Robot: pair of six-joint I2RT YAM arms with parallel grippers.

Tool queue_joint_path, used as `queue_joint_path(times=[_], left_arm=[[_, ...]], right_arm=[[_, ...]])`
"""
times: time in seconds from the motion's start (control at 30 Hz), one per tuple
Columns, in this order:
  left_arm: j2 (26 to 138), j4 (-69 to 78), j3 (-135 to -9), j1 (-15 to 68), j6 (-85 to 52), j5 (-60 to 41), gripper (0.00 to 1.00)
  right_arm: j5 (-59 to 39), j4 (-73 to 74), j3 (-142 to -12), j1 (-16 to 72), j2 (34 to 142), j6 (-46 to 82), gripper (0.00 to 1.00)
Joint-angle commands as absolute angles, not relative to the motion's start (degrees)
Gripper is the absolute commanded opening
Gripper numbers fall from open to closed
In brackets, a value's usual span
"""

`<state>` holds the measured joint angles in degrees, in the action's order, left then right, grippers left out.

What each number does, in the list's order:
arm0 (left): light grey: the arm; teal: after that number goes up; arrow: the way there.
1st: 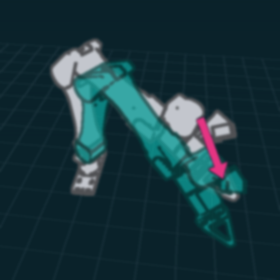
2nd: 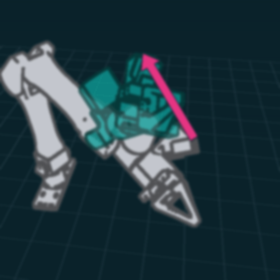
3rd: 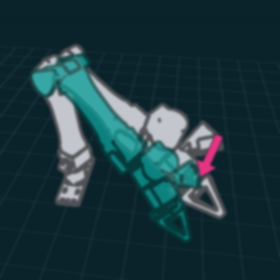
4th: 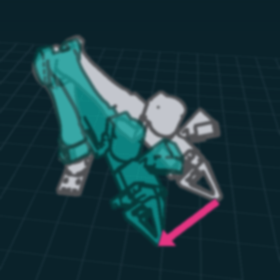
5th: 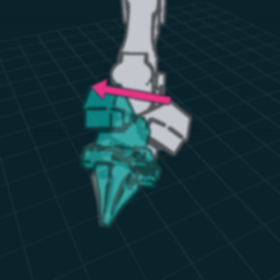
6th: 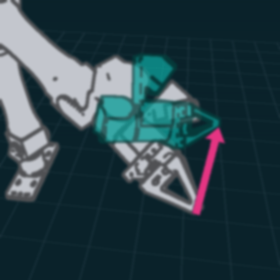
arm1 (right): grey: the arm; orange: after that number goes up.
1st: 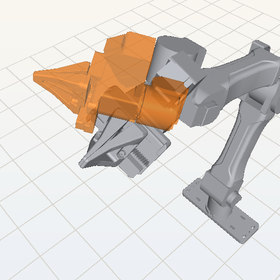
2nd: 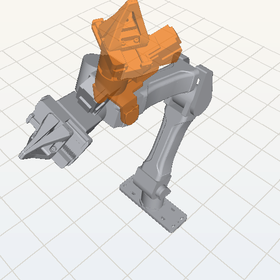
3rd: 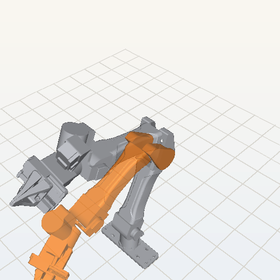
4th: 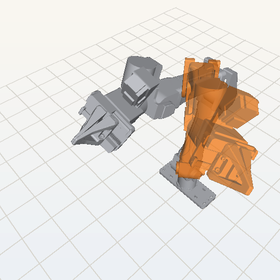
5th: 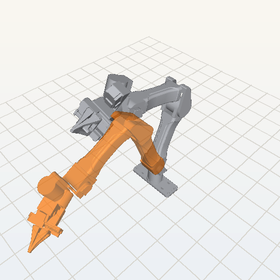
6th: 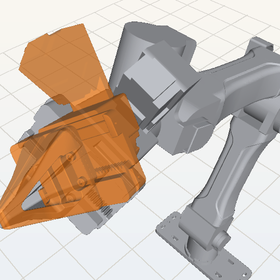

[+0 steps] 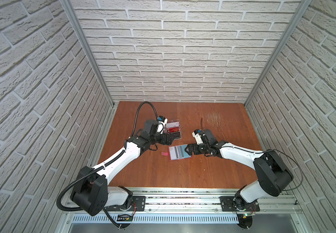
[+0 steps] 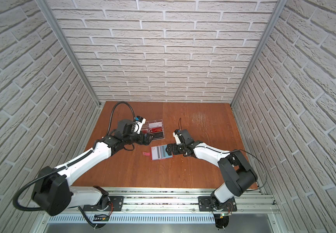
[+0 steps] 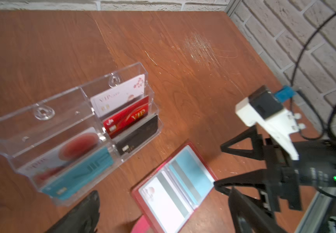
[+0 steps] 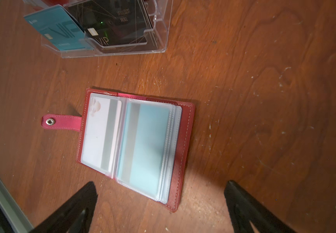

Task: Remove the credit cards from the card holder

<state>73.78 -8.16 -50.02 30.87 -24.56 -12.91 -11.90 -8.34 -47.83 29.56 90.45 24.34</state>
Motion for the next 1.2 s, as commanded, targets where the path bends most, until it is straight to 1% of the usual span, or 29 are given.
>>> queue_joint_path(times=[0.0, 0.07, 0.17, 0.2, 0.3, 0.37, 0.5, 0.6, 0.77, 0.93, 1.0, 1.17], left_arm=[[71.8, -2.1, -46.3, 31.8, -41.2, -11.9, 0.98], [70.6, 1.6, -42.5, 33.7, -47.9, -9.0, 0.98], [68.8, 9.9, -36.9, 39.4, -54.9, -1.3, 0.98], [68.7, 10.6, -36.3, 40.7, -56.6, 0.5, 0.98], [69.0, 14.8, -34.7, 44.1, -61.2, 4.9, 0.98], [70.2, 14.8, -35.2, 45.5, -63.3, 7.4, 0.98], [72.6, 16.0, -34.4, 45.9, -67.8, 10.1, 0.98], [74.9, 18.3, -33.5, 45.8, -70.0, 10.7, 0.98], [78.6, 21.3, -33.2, 45.9, -71.9, 10.7, 0.98], [83.1, 23.8, -33.6, 46.1, -73.0, 9.7, 0.98], [84.6, 24.9, -33.3, 46.2, -73.6, 9.9, 0.98], [86.6, 26.2, -32.5, 46.5, -74.3, 10.0, 0.98]], right_arm=[[-12.9, -7.1, -49.9, 30.1, 91.9, 23.5, 0.98], [-14.1, -6.1, -49.7, 30.1, 92.2, 23.9, 0.96], [-14.2, -6.0, -49.8, 30.4, 92.8, 23.7, 0.91], [-14.2, -5.8, -49.8, 30.5, 92.8, 23.6, 0.88], [-14.3, -5.2, -49.4, 30.7, 92.3, 23.5, 0.85], [-14.6, -5.1, -49.5, 30.8, 92.3, 23.4, 0.82], [-15.6, -4.8, -49.8, 31.5, 93.3, 23.6, 0.76], [-16.4, -4.4, -50.0, 31.6, 94.1, 23.8, 0.73], [-17.6, -4.8, -50.9, 31.7, 96.0, 24.1, 0.64], [-18.0, -5.1, -51.4, 31.7, 96.7, 24.4, 0.60], [-18.1, -5.5, -51.6, 31.7, 97.0, 24.5, 0.56], [-19.0, -5.4, -51.8, 31.7, 97.3, 24.8, 0.53]])
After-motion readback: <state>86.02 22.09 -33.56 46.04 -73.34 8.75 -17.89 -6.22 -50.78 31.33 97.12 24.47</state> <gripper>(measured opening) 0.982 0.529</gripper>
